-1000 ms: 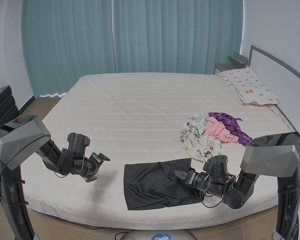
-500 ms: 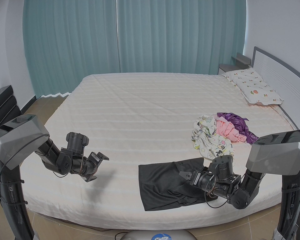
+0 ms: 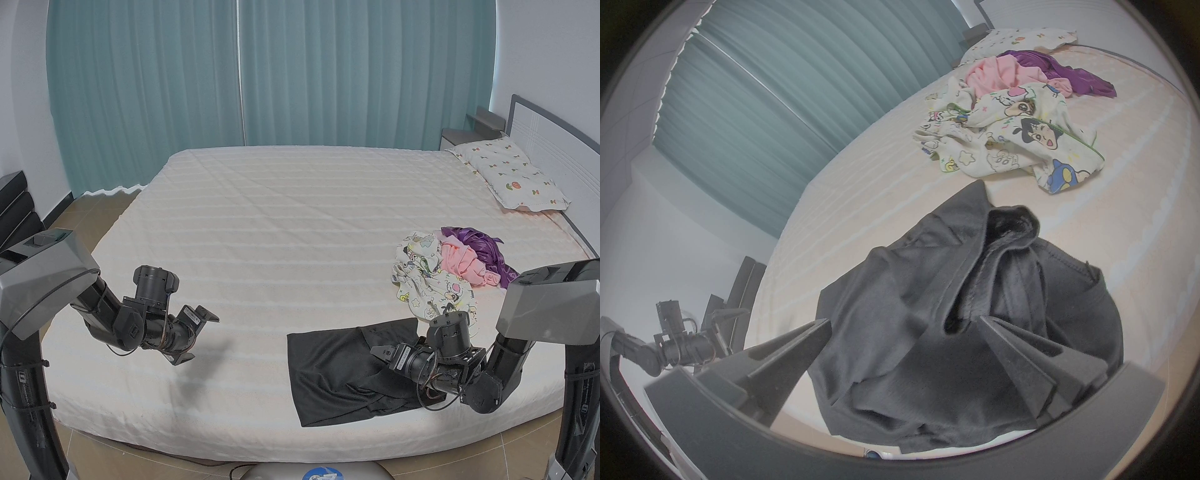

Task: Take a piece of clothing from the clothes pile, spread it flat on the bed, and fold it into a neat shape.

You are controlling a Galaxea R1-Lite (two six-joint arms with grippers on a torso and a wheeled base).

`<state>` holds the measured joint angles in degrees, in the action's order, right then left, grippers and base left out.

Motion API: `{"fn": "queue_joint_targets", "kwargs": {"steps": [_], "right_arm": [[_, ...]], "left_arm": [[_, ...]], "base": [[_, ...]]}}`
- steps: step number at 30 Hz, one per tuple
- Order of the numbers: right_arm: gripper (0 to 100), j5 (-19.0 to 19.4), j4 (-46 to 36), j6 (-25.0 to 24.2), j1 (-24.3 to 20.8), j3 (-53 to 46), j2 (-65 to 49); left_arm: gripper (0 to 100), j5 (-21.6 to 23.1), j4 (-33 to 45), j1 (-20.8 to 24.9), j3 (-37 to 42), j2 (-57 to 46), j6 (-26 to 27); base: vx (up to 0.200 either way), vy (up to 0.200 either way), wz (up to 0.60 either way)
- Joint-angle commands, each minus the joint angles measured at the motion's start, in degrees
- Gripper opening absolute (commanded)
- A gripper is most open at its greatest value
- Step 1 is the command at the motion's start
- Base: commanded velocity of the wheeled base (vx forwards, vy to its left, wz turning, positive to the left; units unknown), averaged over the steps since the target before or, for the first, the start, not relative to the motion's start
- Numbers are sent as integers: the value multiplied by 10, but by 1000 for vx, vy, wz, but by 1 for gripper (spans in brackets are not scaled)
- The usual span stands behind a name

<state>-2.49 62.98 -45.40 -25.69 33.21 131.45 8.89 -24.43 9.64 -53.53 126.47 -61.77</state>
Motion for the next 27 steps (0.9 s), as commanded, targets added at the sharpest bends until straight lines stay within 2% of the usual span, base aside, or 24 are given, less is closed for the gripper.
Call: {"fn": "queue_joint_targets", "kwargs": {"steps": [1,6,7,12,27], "right_arm": [[100,0,-7,0,2,18,18],[100,0,-60,0,2,68,28],[0,0,-78,0,2,78,27],[0,-1,-111,-4,5,110,21],[0,0,-173,-3,85,238,52]], "left_arm": [[100,0,0,0,0,3,0],[100,-1,0,0,0,3,0],[100,-1,0,0,0,3,0],[100,0,0,0,-1,3,0],[100,-4,0,0,-2,4,0]], "base": [[0,0,0],[0,0,0],[0,0,0],[0,0,0],[0,0,0]]}}
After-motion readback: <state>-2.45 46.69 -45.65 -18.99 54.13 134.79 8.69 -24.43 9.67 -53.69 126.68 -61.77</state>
